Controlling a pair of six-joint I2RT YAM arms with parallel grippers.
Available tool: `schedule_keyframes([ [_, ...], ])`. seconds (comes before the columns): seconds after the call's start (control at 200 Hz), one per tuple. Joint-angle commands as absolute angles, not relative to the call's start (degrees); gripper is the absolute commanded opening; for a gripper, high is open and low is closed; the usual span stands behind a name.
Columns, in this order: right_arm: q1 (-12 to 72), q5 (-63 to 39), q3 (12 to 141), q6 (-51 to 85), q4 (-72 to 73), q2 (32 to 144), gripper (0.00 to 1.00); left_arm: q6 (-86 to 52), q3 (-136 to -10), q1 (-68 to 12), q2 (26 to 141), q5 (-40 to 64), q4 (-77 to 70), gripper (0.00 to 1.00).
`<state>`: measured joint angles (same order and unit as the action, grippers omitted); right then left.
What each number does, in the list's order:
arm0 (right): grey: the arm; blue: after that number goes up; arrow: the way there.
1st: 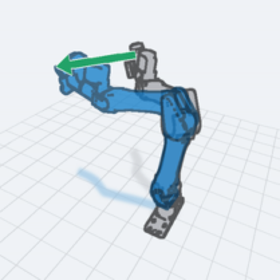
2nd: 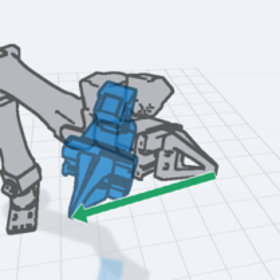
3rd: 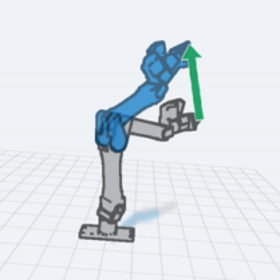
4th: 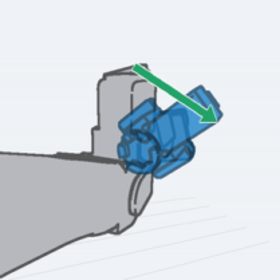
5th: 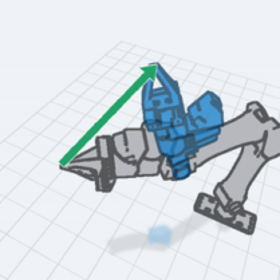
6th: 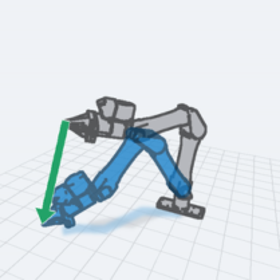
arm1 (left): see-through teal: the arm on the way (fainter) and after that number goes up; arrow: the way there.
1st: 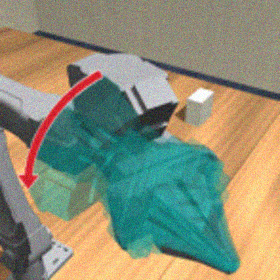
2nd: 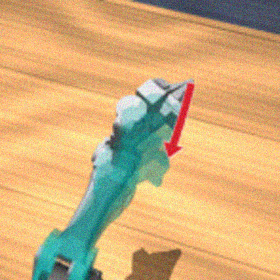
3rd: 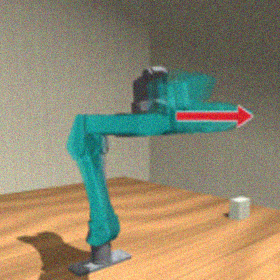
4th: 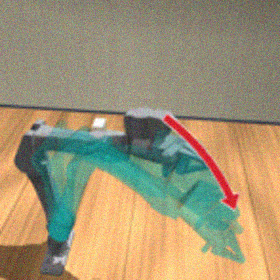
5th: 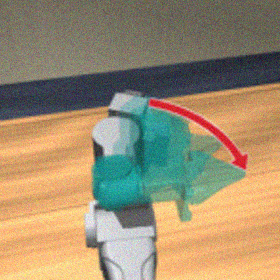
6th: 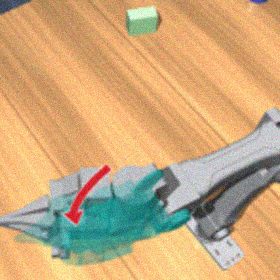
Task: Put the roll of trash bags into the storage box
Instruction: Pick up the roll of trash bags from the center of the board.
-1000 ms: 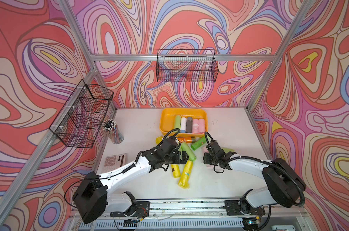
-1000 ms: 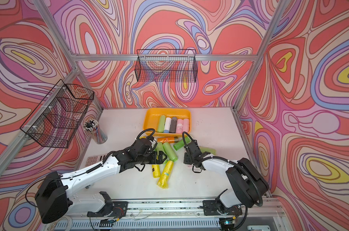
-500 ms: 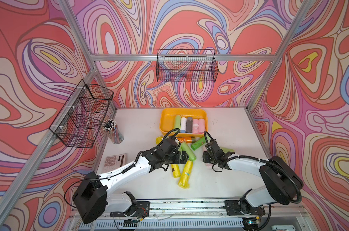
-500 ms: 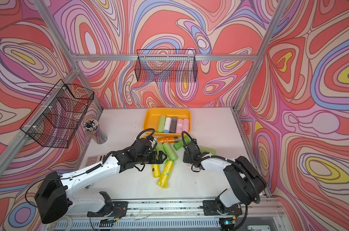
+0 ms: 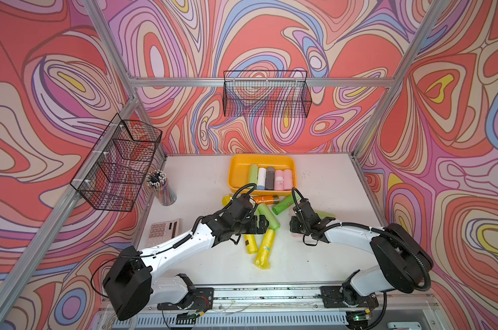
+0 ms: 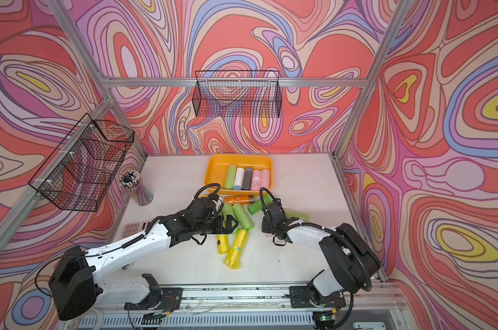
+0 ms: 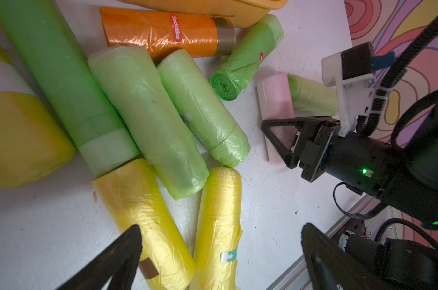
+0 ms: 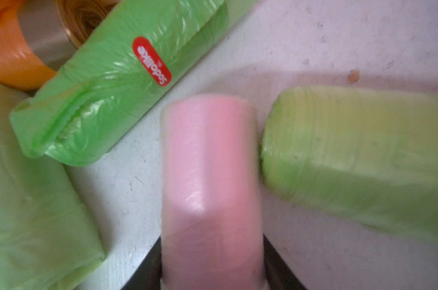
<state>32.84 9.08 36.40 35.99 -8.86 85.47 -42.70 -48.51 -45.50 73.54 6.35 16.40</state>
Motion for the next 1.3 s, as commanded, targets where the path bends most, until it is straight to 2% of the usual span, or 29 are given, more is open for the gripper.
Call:
schedule_keyframes([
  [0.0,33.2,7.7,35.6,37.3,-12.9,83.9,0.47,-43.3,-47.2,-45.8,71.2,3.9,15.5,1.0],
  [0.366,33.1,8.4,38.1,37.3,-17.7,78.1,0.42,-41.6,-47.7,-45.7,70.2,-1.1,13.9,1.0],
  [0.796,33.1,7.7,45.3,36.7,-23.9,75.9,0.42,-37.4,-46.3,-45.7,66.8,-6.5,13.6,1.0],
  [1.017,33.2,7.1,51.1,35.6,-26.7,76.2,0.42,-36.5,-46.0,-45.7,63.8,-10.9,17.2,1.0],
  [1.297,33.2,3.8,57.3,34.7,-23.4,78.9,0.41,-36.5,-46.6,-45.7,61.4,-10.7,22.5,1.0],
])
